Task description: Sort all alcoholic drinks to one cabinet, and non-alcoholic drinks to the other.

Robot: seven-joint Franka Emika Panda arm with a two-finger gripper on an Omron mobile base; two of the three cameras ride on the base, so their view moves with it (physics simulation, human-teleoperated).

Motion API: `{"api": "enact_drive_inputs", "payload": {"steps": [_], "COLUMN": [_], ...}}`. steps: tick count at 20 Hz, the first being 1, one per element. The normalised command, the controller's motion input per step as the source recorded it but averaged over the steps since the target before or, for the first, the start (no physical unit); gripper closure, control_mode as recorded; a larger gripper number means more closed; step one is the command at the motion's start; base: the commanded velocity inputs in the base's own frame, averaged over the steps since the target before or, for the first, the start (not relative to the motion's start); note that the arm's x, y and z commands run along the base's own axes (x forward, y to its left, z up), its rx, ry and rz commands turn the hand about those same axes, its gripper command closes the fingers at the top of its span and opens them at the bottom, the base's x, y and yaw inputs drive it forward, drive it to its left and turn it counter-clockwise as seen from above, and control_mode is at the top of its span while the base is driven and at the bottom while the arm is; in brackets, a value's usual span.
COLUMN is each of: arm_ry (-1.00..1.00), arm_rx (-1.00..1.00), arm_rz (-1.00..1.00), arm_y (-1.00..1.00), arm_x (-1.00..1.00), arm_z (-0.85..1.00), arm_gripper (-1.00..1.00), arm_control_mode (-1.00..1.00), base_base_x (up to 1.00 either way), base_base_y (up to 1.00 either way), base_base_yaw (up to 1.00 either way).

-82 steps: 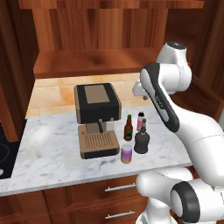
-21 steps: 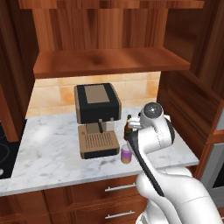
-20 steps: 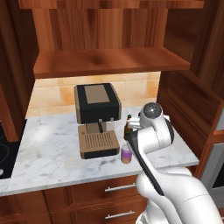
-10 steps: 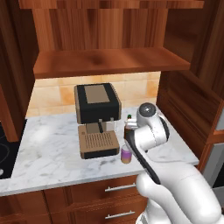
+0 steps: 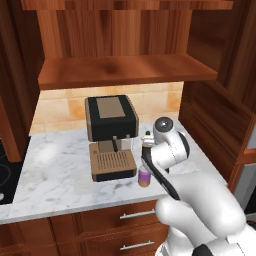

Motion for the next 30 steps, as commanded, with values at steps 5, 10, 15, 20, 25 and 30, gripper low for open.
{"api": "enact_drive_inputs", "payload": {"steps": [5,10,15,20,25,30], "arm_ry": [0.0,0.0,0.0,0.01,0.0,-0.06], "arm_rx": [0.0,0.0,0.0,0.0,0.0,0.0], "arm_rz": [-0.06,-0.03,0.0,0.0,0.0,0.0], "arm_y": [-0.13,-0.04,0.0,0.0,0.0,-0.19], "arm_x": [0.14,0.3,0.39,0.29,0.0,-0.41], "arm_z": [-0.17,-0.14,-0.14,-0.19,-0.07,0.17], "arm_gripper": [-1.0,-1.0,-1.0,1.0,1.0,1.0], "arm_control_mode": [-1.0,-1.0,-1.0,-1.0,-1.0,-1.0], "base_base_x": [0.0,0.0,0.0,0.0,0.0,0.0], "base_base_y": [0.0,0.0,0.0,0.0,0.0,0.0], "base_base_yaw": [0.0,0.0,0.0,0.0,0.0,0.0]}}
